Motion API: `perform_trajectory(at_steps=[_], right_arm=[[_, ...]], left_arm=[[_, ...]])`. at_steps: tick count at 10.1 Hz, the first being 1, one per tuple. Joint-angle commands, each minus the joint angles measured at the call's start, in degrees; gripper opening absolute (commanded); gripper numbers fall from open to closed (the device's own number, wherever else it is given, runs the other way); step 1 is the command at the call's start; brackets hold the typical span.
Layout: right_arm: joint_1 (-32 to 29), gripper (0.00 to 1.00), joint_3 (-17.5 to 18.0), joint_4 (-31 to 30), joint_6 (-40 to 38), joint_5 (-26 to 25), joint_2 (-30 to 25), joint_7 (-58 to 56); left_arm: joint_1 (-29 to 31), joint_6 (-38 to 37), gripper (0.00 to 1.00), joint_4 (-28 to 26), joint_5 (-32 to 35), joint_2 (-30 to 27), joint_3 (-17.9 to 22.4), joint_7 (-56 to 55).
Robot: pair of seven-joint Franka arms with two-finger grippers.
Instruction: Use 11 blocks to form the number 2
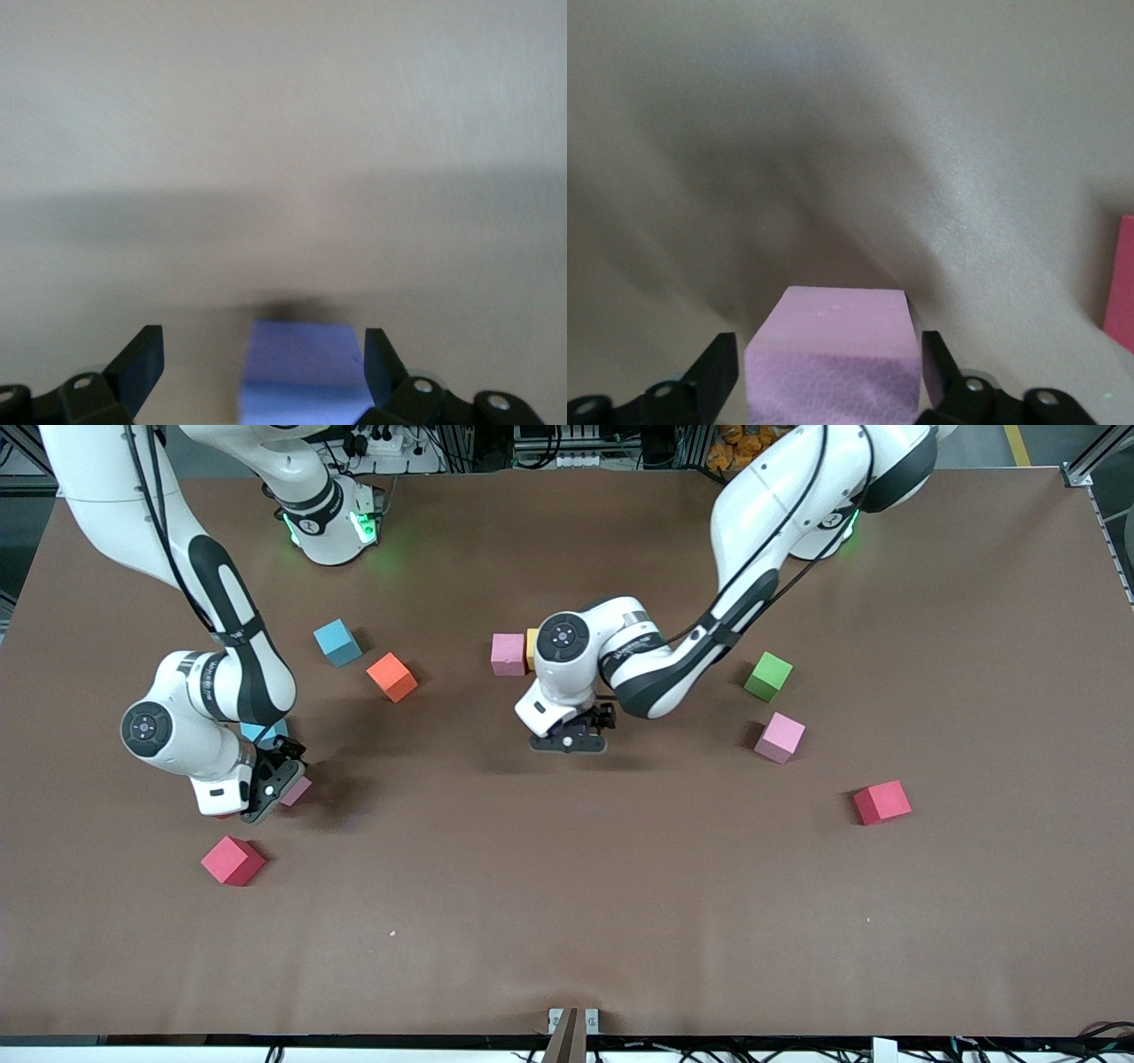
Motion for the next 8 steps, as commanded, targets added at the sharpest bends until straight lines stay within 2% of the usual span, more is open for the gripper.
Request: perform_trajectory(at_steps=[1, 2, 3, 6, 8], right_arm=[[0.8, 0.52, 0.0, 0.9, 0.2, 1.0, 0.4, -3.6], [2.7, 0.36, 0.0, 0.9, 0.0, 0.7, -0.5, -4.3], [5.0, 0.33, -0.1, 0.8, -0.4, 0.6, -2.0, -4.0], [8.9, 0.33, 0.9, 0.6, -2.4, 0.7, -6.1, -3.7], [15.6, 0.33, 0.9, 0.8, -2.2, 0.4, -7.7, -2.6]], left_arm=[[7.3, -3.8, 1.00, -1.9, -1.1, -5.9, -0.2, 0.4], [11.6, -4.9, 1.00, -2.9, -1.1, -7.2, -0.2, 1.4], [16.3, -5.1, 1.00, -4.5, -1.1, -8.6, -0.3, 4.1], [31.0, -5.2, 1.00, -9.8, -1.1, -11.1, -1.2, 18.3], [43.1, -4.3, 1.00, -13.7, -0.7, -11.7, -5.0, 28.8]])
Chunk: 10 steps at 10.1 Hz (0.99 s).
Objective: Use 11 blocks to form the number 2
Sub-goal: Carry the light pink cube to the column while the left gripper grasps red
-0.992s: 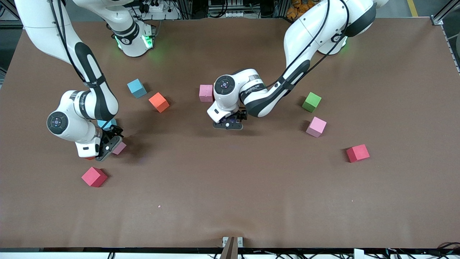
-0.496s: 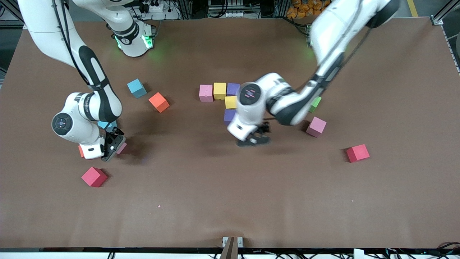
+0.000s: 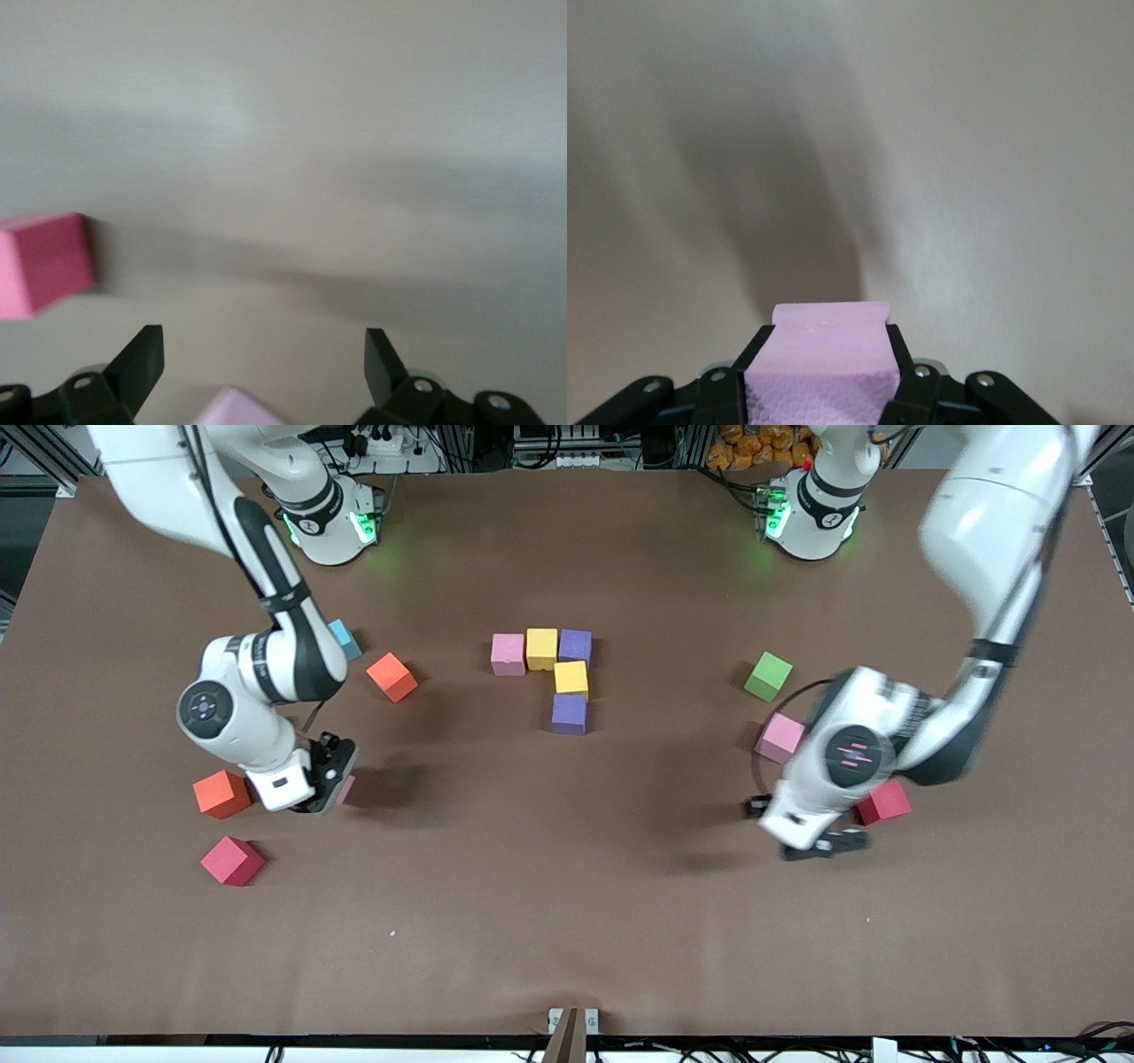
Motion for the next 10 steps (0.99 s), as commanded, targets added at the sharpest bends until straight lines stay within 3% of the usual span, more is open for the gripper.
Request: perform_trajectory(at_steps=[1, 4, 7, 10], right_arm=[[6.9, 0.33, -0.1, -0.7, -0.6, 0.4, -2.8, 1.7], [16.2, 0.33, -0.1, -0.6, -0.6, 0.4, -3.1, 9.8], [24.8, 0.33, -0.1, 1.8, 0.2, -5.6, 0.3, 21.2], [29.1, 0.33, -0.4, 7.3, -0.2, -5.7, 5.3, 24.4]], left_arm=[[11.8, 2.2, 1.00, -7.2, -0.4, -3.1, -5.0, 7.8], [20.3, 10.6, 1.00, -14.0, 1.3, -5.2, -5.5, 14.6], [21.0, 14.3, 1.00, -15.3, 3.3, -4.3, -5.4, 15.3], [21.4, 14.2, 1.00, -15.6, 7.2, -3.6, -4.7, 15.3]])
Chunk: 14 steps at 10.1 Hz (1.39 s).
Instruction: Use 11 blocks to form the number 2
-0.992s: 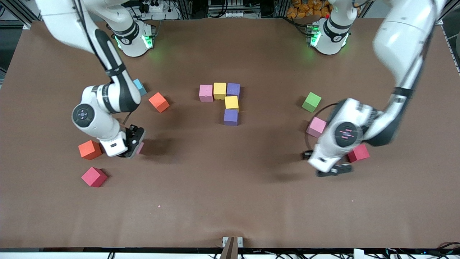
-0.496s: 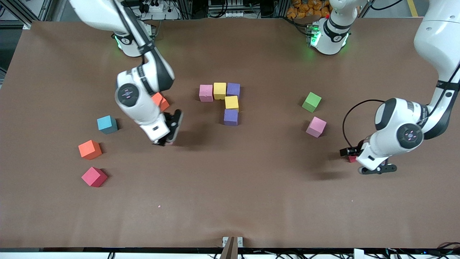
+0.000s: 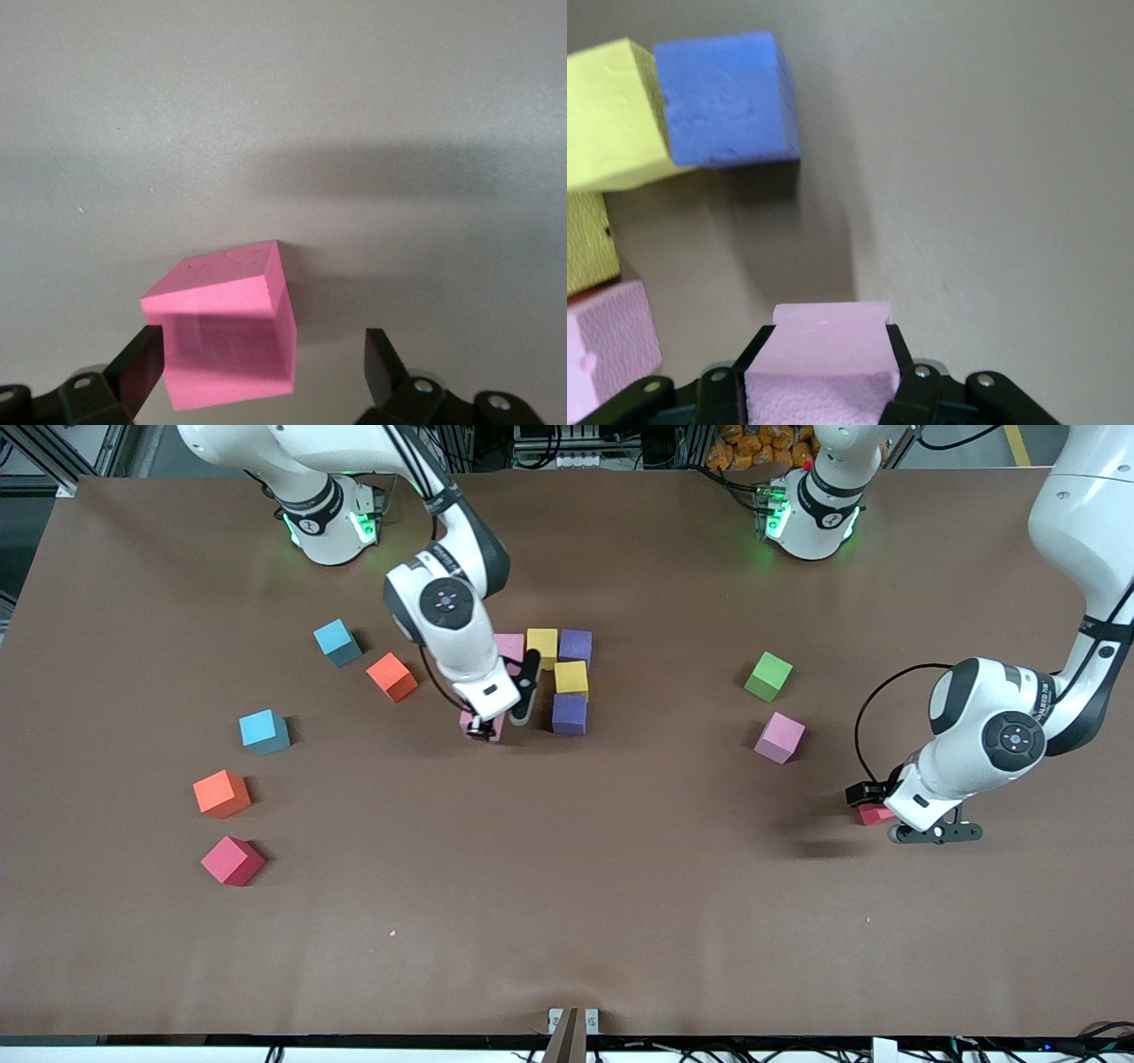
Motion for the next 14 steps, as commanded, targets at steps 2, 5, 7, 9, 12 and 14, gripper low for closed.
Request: perform_trajectory(at_steps=[2, 5, 7, 9, 12, 14], right_arm=[[2.0, 0.33, -0.6, 7.9, -0.9, -0.6, 6.7, 4.1], [3.2, 0.33, -0.6, 9.9, -0.6, -0.4, 8.5, 4.1], [4.5, 0.33, -0.6, 9.9, -0.3, -0.6, 9.5, 4.2], [5.7, 0.33, -0.6, 9.9, 0.4, -0.7, 10.3, 4.2], [6.3, 0.33, -0.6, 9.9, 2.1, -1.1, 11.6, 4.3], [6.3, 0.33, -0.6, 9.9, 2.5, -1.1, 11.7, 4.3]], left_arm=[[2.0, 0.7, 1.00, -1.4, 3.5, 0.2, 0.2, 0.1], [2.6, 1.1, 1.00, -1.2, 3.7, 2.5, 0.3, -0.9], [2.6, 1.5, 1.00, -0.9, 3.7, 3.1, 0.4, -4.2], [2.5, 2.0, 0.78, -0.5, 3.7, 3.8, 0.3, -5.9], [1.9, 1.9, 0.10, 0.2, 3.8, 3.8, 0.4, -5.5], [1.8, 1.4, 0.06, 1.1, 3.3, 3.0, 0.1, -6.0]])
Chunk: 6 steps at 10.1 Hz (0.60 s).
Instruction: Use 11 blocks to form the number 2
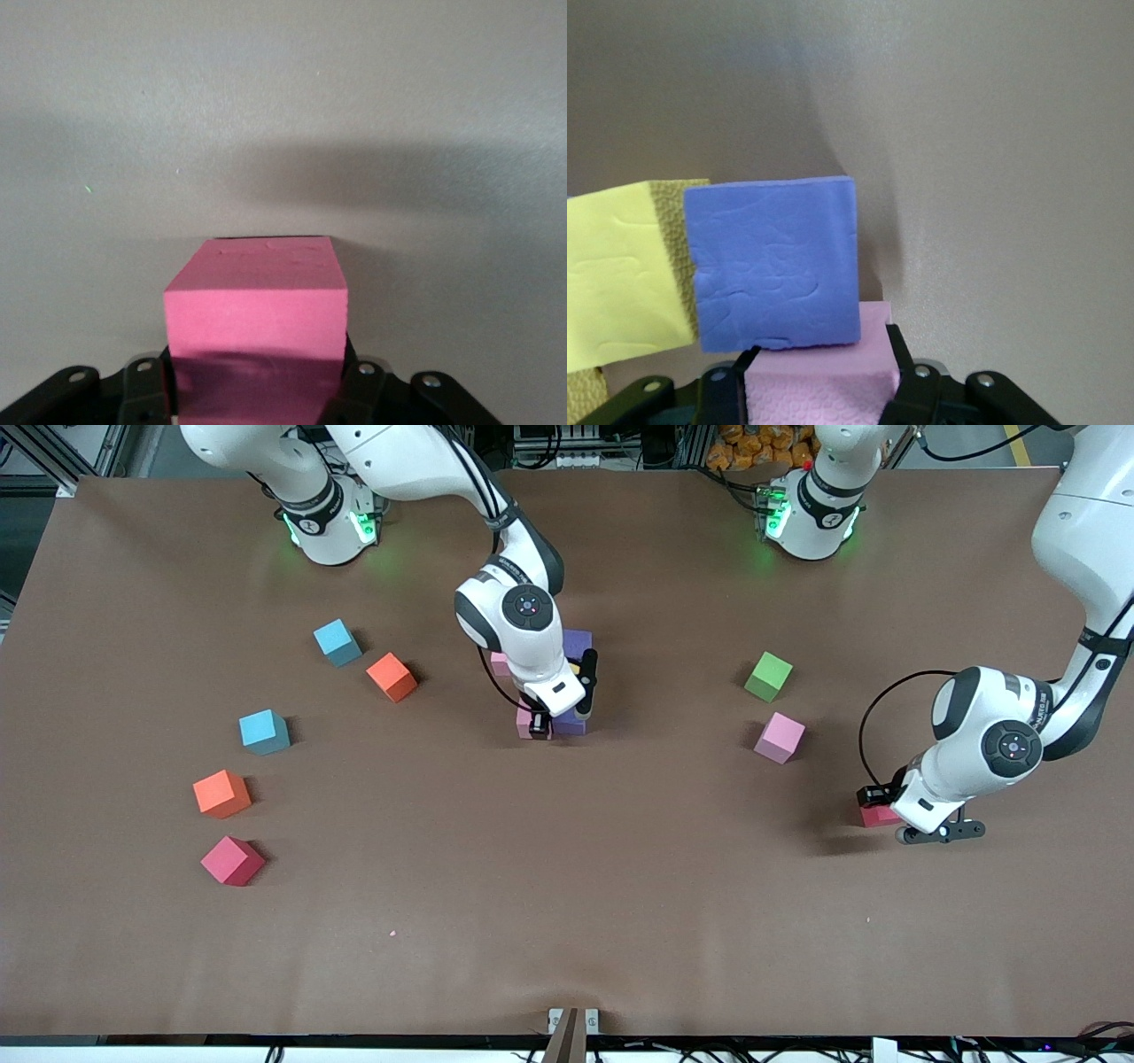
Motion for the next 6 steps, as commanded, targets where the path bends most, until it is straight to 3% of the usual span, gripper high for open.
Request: perform_trajectory(at_steps=[1, 4, 6], right_arm=[[0.5, 0.33, -0.5, 1.2, 0.0, -1.1, 0.7, 1.3], [0.5, 0.41, -0.4, 1.1, -0.1, -0.5, 0.8, 1.4], [0.5, 0.42, -0.4, 1.1, -0.3, -0.3, 0.7, 1.4]], left_arm=[[-0.1, -1.3, 0.06, 1.2, 0.6, -1.2, -1.1, -3.1], [-5.2, -8.9, 0.06, 6.4, -2.2, -1.3, -2.0, -9.8], [-7.3, -10.0, 0.06, 7.0, -3.8, -1.4, -2.2, -16.4]])
